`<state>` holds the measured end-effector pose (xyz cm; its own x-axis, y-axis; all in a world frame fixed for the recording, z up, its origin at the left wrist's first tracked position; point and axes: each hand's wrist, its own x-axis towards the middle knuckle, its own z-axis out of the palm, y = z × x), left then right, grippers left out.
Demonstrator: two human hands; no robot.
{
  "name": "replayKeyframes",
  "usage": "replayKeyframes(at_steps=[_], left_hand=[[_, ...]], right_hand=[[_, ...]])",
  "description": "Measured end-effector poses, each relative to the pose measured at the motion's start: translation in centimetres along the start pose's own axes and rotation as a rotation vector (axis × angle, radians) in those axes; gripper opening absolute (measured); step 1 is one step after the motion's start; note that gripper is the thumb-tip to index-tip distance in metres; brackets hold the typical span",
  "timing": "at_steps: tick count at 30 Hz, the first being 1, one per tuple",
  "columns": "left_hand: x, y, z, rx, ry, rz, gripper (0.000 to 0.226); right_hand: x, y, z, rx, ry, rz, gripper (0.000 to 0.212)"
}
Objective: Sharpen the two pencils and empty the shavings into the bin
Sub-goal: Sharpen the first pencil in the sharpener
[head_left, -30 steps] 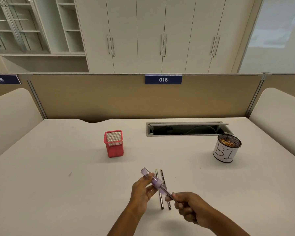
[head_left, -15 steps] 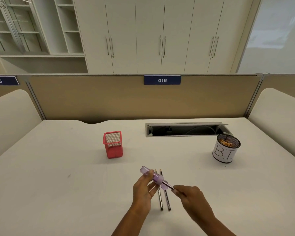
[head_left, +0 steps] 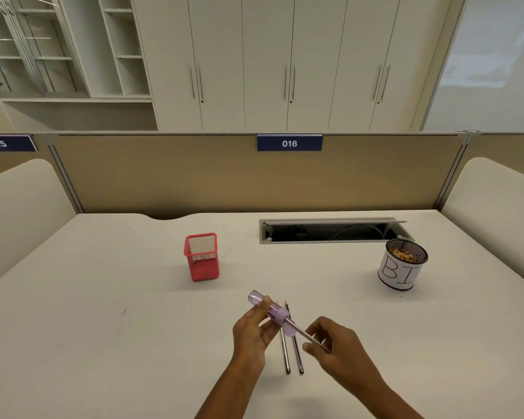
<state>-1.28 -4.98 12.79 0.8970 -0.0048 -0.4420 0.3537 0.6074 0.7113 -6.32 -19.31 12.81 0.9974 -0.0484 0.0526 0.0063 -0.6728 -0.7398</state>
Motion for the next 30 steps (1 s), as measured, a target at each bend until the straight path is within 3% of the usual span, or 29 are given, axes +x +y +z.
replayKeyframes(at_steps=[2,3,6,7,9,13,14,16,20,26,30], left_hand=[[-0.1,0.0,0.1,-0.031,0.000,-0.003,0.009],[-0.2,0.0,0.1,-0.044,-0.002,-0.007,0.010],[-0.4,-0.1,0.1,-0.041,-0.016,-0.009,0.010],[-0.4,-0.1,0.1,-0.027,-0.018,-0.004,0.010],[-0.4,-0.1,0.0,0.018,-0.029,0.011,0.009],[-0.5,0.5,-0.2,0.104,-0.064,0.026,0.010],[-0.6,0.5,-0.3,0.118,-0.073,0.023,0.010],[-0.6,0.6,-0.3,0.138,-0.081,0.018,0.010],[-0.5,0.4,-0.2,0.108,-0.040,0.017,0.009],[-0.6,0.2,-0.1,0.037,0.012,0.013,0.012],[-0.8,-0.1,0.0,-0.011,-0.007,-0.026,0.012]], right_hand=[[0.0,1.3,0.6,-0.385,0.178,-0.279,0.008],[-0.1,1.5,0.7,-0.498,0.226,-0.377,0.018],[0.3,2.0,1.0,-0.629,0.337,-0.529,0.036],[0.2,1.6,1.0,-0.600,0.297,-0.476,0.032],[0.1,0.7,1.2,-0.316,0.153,-0.192,0.026],[0.3,-0.8,-1.1,0.924,-0.337,0.691,0.038],[0.2,-0.9,-1.4,1.081,-0.393,0.797,0.042],[0.1,-0.9,-1.6,1.136,-0.431,0.826,0.040],[0.0,-1.4,-1.0,0.731,-0.273,0.540,0.019],[-0.7,0.8,0.0,-0.318,0.059,-0.235,0.019],[-0.3,1.3,0.5,-0.628,0.245,-0.489,0.013]])
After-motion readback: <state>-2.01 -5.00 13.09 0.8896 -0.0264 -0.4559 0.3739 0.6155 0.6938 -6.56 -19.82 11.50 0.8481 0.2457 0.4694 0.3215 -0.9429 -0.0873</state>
